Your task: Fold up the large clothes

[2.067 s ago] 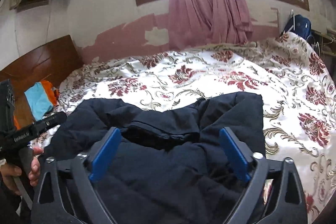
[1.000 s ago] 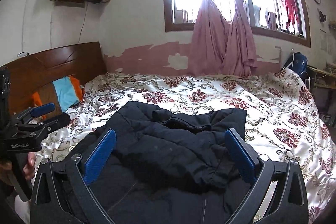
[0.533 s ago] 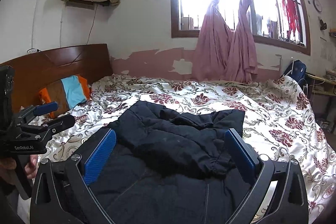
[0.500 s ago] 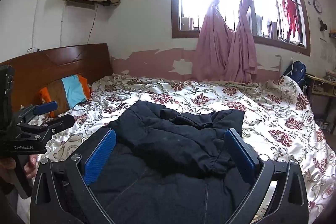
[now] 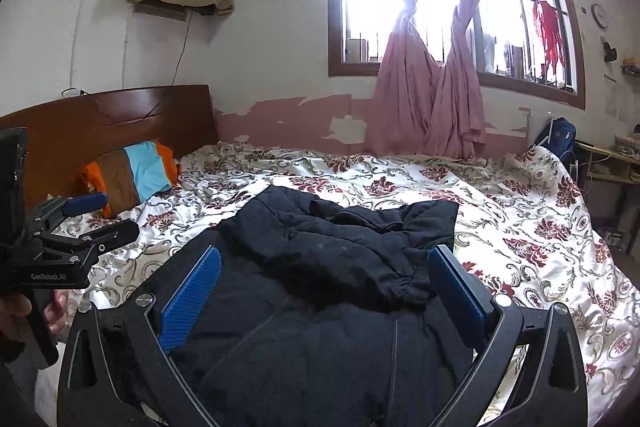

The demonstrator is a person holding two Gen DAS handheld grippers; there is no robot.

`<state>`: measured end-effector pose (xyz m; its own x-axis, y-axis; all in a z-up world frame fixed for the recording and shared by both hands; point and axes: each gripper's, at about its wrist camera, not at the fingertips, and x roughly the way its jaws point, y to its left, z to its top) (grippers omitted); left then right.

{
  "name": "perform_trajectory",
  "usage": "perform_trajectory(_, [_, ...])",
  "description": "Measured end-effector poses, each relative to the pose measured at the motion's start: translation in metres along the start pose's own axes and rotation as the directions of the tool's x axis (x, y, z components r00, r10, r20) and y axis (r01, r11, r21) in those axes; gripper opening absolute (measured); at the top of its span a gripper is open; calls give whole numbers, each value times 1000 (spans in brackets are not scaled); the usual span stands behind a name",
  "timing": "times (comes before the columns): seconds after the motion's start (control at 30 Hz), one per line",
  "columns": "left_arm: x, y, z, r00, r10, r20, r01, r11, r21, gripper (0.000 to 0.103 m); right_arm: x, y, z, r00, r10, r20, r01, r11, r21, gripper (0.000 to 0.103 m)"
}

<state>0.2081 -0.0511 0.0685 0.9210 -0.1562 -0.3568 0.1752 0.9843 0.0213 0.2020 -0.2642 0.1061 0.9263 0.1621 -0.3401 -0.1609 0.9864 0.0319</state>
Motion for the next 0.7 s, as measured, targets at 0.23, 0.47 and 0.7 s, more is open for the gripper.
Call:
perform_trajectory(0.23, [-15,-3,-16,1000,-5,-3,5,1000,-12,103,-20,3,-11,1000,6,12,-6,1000,-3,101])
perform_trajectory(0.47, [-24,-7,-29,1000,-15,-25,15,1000,-4,103,-30,3,-21,1000,10,4,-10,1000,0,101])
perform_trajectory(0.7, [-32,-6,-46,998,-15,-61,15,1000,4,103,-37,6,-40,1000,19,-20,-19,1000,-9,101])
